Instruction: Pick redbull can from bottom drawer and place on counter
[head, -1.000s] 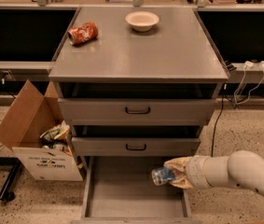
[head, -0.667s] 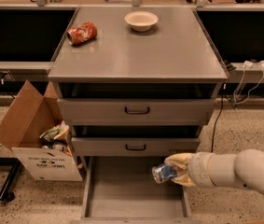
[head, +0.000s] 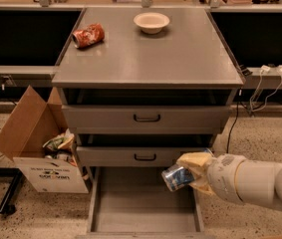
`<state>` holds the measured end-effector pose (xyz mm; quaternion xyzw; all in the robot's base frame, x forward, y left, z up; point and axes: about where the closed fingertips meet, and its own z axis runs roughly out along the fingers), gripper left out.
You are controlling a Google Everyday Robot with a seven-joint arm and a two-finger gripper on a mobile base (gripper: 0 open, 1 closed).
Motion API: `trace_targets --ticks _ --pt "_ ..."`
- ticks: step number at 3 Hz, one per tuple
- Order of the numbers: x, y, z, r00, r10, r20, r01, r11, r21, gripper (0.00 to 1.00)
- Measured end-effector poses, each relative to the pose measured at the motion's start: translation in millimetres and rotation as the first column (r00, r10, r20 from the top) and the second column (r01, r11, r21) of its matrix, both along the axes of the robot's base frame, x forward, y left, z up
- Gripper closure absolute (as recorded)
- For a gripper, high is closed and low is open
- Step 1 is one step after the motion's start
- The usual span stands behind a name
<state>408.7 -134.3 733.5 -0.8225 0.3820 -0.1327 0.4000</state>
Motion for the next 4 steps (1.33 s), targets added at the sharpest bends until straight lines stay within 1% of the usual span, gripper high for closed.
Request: trace_targets --ticks 1,2,3,4 --pt "0.0 -0.1 -0.2 1.0 0.0 0.0 0.0 1.0 0.0 1.0" --pt "15.3 1.6 13.0 0.9985 0.023 0.049 -0.021 0.999 -0.049 1.0" --pt "59.1 0.3 47.9 0.9889 0.076 0.128 -0.056 0.987 -0.152 1.0" --pt "118.7 8.0 99.9 0.9691 0.144 0.2 -0.096 0.968 -0.232 1.0"
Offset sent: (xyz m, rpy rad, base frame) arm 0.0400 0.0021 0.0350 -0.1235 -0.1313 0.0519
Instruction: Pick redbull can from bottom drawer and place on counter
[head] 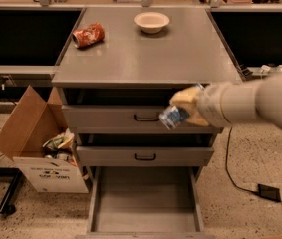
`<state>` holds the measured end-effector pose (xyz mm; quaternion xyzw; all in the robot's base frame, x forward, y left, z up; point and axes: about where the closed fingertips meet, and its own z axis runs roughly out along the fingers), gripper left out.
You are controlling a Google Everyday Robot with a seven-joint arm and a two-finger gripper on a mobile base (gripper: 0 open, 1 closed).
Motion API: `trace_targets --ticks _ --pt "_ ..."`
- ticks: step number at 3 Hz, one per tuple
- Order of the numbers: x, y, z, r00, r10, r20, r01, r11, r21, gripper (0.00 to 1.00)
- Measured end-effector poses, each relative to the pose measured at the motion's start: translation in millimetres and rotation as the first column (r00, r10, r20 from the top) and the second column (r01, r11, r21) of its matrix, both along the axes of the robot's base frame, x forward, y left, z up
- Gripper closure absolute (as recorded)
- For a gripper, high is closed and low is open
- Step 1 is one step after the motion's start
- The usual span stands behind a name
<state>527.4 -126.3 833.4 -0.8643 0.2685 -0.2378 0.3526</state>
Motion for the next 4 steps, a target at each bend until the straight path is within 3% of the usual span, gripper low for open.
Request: trace_targets --ticks 1,2,3,4 --pt "53.2 13.7 46.0 0.9978 0.047 0.046 -0.045 0.998 -0.038 1.0" --pt "73.3 40.4 85.1 0.9914 0.079 0.105 -0.078 0.997 -0.007 1.0" --pt "72.7 39.2 84.5 0.9916 0.076 0.104 -0.076 0.997 -0.007 1.0" --pt "93.3 42.0 90.6 0.9885 0.082 0.126 -0.081 0.997 -0.02 1.0"
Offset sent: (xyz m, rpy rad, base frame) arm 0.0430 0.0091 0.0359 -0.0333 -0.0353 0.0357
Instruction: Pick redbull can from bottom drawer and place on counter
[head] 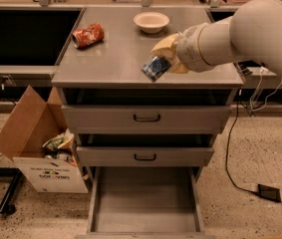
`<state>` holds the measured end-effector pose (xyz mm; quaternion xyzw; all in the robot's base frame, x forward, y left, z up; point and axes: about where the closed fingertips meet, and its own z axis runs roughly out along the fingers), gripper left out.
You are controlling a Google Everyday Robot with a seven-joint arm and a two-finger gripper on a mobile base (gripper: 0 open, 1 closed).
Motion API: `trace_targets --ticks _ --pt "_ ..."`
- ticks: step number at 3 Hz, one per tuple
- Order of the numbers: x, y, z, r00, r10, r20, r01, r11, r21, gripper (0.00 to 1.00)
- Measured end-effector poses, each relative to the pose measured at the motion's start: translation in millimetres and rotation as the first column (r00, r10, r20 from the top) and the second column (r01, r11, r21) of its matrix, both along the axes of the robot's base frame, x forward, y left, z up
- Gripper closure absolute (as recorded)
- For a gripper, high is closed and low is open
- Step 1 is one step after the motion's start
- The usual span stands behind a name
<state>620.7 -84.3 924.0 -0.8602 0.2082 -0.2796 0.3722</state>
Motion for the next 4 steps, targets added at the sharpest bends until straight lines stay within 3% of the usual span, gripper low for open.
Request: trace_targets --ticks 1,3,4 --pt "39.7 -1.6 -0.2 1.0 0.004 0.004 -0.004 1.0 -0.017 1.0" --pt "120.0 4.1 -10.4 0.9993 0.002 -0.036 -0.003 0.999 -0.038 1.0" --pt "146.4 5.2 -23.1 0.997 -0.009 -0.077 0.005 0.998 -0.061 0.85"
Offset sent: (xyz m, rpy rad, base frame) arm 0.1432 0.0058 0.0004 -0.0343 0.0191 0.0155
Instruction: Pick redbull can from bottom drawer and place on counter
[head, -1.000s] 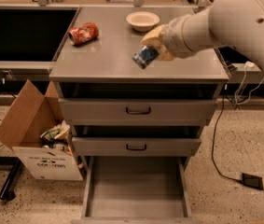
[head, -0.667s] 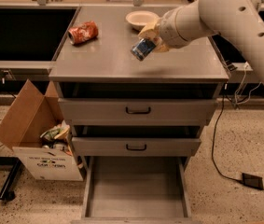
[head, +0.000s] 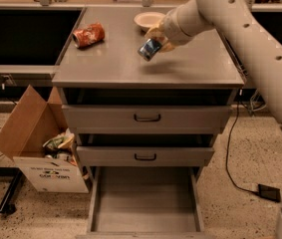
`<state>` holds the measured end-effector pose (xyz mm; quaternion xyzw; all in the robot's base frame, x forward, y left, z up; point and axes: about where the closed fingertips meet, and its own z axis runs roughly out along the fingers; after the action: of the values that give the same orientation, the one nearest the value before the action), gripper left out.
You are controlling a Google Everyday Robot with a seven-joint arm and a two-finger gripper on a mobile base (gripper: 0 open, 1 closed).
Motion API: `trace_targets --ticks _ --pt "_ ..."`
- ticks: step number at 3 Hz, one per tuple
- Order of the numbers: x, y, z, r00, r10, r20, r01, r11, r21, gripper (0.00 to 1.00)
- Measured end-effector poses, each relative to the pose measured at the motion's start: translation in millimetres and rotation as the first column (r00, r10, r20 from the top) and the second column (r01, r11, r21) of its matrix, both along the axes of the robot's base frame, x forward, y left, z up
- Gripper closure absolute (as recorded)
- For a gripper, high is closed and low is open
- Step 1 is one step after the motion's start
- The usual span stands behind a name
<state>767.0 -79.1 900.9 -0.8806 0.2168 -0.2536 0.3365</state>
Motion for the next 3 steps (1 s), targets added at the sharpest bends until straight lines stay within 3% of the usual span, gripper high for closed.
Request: trace_targets --ticks 3 --pt "32.3 11.1 -28.6 0.9959 0.014 -0.089 -0.017 0.999 -0.036 0.15"
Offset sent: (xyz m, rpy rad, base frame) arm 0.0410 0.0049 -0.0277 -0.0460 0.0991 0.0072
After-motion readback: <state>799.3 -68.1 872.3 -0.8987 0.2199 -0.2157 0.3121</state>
